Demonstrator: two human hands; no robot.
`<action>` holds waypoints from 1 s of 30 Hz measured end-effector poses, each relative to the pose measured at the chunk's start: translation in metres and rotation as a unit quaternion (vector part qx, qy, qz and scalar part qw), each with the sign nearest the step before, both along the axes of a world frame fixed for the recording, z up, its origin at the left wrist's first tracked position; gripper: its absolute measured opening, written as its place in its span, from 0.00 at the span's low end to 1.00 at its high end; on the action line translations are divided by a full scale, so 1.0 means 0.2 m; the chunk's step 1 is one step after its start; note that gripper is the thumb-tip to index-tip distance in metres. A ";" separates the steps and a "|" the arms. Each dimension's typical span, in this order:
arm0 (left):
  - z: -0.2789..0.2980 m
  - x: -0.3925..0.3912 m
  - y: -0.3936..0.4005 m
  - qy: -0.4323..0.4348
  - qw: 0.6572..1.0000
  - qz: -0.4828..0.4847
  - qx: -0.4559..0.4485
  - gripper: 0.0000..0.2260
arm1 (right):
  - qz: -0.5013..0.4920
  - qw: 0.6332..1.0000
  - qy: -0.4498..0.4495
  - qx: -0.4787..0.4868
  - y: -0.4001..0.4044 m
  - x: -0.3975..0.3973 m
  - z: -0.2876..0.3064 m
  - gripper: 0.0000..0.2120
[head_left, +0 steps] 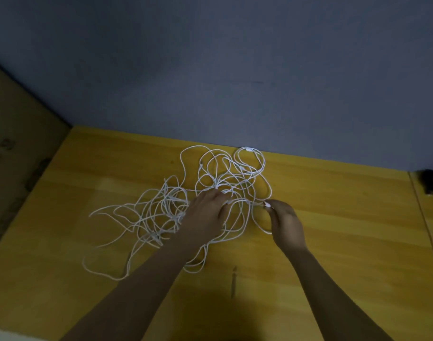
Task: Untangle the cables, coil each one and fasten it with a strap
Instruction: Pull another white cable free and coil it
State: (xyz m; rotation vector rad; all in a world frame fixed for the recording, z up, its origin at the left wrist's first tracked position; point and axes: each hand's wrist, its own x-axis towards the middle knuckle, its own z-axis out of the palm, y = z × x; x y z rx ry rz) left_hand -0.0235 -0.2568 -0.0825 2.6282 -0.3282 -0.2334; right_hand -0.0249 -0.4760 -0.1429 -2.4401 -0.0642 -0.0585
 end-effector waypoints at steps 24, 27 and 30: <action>1.17 0.28 1.23 -0.095 0.845 0.127 -0.511 0.12 | -0.009 0.976 -0.045 0.213 1.39 0.36 1.05 0.15; 1.30 0.26 1.37 -0.127 0.862 0.123 -0.475 0.11 | -0.042 0.982 -0.171 0.069 1.55 0.43 1.32 0.15; 1.49 0.29 1.42 -0.173 0.863 0.129 -0.457 0.14 | -0.081 0.953 -0.267 -0.121 1.65 0.47 1.61 0.18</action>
